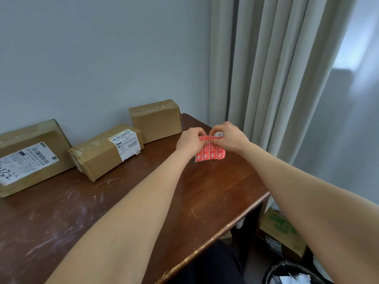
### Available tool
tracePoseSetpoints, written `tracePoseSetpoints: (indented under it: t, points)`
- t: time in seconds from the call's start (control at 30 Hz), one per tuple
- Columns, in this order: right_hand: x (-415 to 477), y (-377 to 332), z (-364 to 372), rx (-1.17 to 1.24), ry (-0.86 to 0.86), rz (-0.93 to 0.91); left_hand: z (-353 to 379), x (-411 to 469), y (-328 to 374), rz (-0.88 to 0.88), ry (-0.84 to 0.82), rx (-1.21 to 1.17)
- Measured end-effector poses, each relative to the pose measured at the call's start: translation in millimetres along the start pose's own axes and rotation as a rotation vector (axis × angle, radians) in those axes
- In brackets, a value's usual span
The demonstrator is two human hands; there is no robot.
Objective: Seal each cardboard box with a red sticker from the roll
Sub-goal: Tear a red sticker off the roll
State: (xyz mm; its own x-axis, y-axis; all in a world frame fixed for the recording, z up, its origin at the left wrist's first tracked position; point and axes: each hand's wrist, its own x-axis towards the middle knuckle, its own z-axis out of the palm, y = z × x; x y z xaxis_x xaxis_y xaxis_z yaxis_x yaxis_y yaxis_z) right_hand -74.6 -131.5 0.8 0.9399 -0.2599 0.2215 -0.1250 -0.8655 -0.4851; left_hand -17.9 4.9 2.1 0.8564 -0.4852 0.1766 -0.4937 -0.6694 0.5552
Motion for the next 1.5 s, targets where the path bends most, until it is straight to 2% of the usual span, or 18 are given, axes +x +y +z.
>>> tracePoseSetpoints:
  t: [0.57, 1.5]
  points:
    - [-0.9, -6.5, -0.8, 0.083, 0.002, 0.002, -6.4, -4.0, 1.9, -0.023, 0.0, 0.091]
    - [-1.5, -10.9, -1.7, 0.094, 0.002, -0.01, -9.2, -4.6, 4.6, 0.079, 0.074, 0.118]
